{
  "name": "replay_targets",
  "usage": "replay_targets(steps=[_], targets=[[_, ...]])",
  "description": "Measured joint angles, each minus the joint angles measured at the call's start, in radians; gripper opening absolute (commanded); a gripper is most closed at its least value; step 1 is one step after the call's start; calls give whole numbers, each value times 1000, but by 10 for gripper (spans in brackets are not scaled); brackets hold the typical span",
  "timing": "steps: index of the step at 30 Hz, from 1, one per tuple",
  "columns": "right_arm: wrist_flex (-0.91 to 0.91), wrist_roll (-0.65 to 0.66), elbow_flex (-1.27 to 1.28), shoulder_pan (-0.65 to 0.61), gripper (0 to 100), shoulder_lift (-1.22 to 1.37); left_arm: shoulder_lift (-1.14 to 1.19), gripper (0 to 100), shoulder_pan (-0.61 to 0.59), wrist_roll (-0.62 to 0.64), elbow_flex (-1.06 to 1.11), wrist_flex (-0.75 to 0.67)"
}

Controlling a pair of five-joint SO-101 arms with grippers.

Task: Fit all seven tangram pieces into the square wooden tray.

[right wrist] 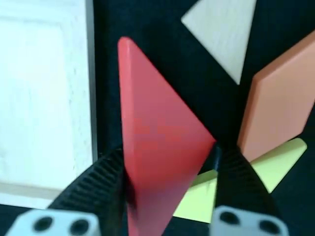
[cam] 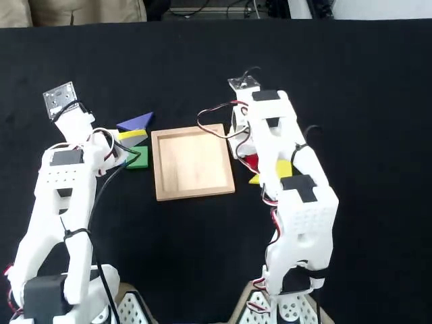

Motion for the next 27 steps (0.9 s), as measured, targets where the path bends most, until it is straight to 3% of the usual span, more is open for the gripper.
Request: replay_targets(steps=[23,27], targets=[[43,49,-95,6,217,0,0,438,0,0,0,0],[44,49,-95,6,141,0,0,438,0,0,0,0]])
